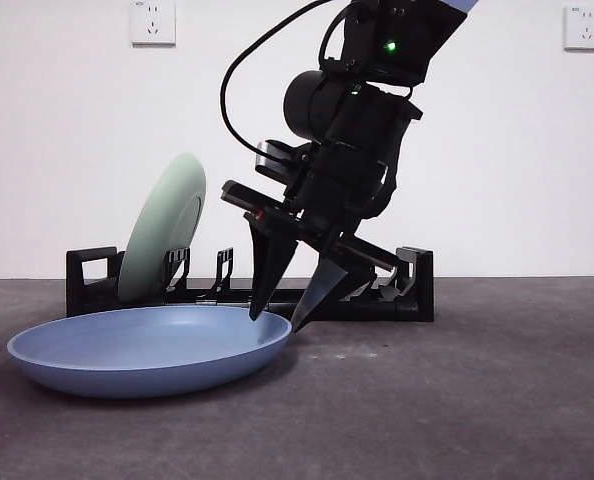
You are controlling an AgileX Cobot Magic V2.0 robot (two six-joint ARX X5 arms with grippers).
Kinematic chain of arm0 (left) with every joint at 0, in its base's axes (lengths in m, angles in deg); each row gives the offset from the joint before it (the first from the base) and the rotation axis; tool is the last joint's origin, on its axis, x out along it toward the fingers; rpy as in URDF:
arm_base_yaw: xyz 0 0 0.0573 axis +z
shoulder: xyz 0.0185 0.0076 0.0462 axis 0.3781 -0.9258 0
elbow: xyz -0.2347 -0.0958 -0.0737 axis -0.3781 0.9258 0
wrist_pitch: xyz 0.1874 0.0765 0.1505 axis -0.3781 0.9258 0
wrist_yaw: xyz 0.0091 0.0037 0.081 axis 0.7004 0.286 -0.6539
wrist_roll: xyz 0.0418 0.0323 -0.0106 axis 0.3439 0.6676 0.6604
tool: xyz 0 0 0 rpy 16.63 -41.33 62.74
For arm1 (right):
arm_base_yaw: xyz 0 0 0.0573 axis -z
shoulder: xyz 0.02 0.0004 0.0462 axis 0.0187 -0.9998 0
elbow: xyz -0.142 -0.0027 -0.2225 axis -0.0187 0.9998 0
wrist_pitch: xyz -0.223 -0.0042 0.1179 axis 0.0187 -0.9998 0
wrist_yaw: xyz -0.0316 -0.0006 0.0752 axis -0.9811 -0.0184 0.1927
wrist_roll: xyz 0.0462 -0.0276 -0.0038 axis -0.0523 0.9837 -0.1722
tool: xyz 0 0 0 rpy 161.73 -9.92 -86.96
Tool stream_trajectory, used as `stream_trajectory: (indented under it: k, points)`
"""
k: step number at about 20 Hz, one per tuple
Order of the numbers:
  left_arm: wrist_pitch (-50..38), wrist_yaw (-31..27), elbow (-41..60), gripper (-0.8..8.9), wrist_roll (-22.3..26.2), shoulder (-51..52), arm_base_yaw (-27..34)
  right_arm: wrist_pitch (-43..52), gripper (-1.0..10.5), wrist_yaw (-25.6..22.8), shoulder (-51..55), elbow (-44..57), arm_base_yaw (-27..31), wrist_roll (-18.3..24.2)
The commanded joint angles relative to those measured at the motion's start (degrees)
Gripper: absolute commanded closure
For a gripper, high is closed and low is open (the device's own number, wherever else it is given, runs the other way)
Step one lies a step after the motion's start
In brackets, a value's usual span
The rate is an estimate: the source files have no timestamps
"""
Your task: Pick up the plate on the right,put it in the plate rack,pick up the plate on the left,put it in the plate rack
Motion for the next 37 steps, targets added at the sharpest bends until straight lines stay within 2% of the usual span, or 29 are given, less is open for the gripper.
stream_trajectory:
  k: [1,5,8,9,15,21,26,30,34,37]
  points:
    - [-0.1,0.2,0.1,5.29,0.7,0.2,-0.6,0.7,7.4,0.0,-1.7,0.5,-0.3,-1.2]
    - [-0.1,0.2,0.1,5.29,0.7,0.2,-1.4,0.7,7.6,0.0,-2.8,0.5,-0.3,-1.2]
    - [-0.1,0.2,0.1,5.29,0.7,0.2,-2.1,0.9,9.4,0.0,-2.8,0.5,-0.3,-1.2]
    - [-0.1,0.2,0.1,5.29,0.7,0.1,-2.2,1.1,9.6,0.0,-2.7,0.5,-0.3,-1.2]
    - [-0.2,0.2,0.1,5.3,1.4,0.0,-2.9,-1.9,9.6,-0.5,-0.7,0.5,-0.3,-0.5]
    - [-0.5,0.2,0.1,5.29,3.4,-1.2,-8.2,-8.5,9.6,-1.3,14.4,0.5,1.7,1.9]
    - [-0.5,-0.2,0.1,5.29,6.2,-3.5,-15.1,-15.9,9.6,-2.9,28.4,0.5,5.1,3.0]
    - [-0.2,-1.3,0.1,5.29,9.3,-5.4,-21.2,-23.5,9.6,-2.7,33.6,0.5,8.4,3.6]
    - [1.2,-10.0,0.1,5.24,12.5,-7.6,-27.2,-28.1,9.6,4.8,34.1,0.5,9.3,3.5]
    - [2.6,-15.1,0.1,5.21,15.0,-8.9,-31.3,-25.0,9.6,8.9,33.6,0.5,8.6,-0.3]
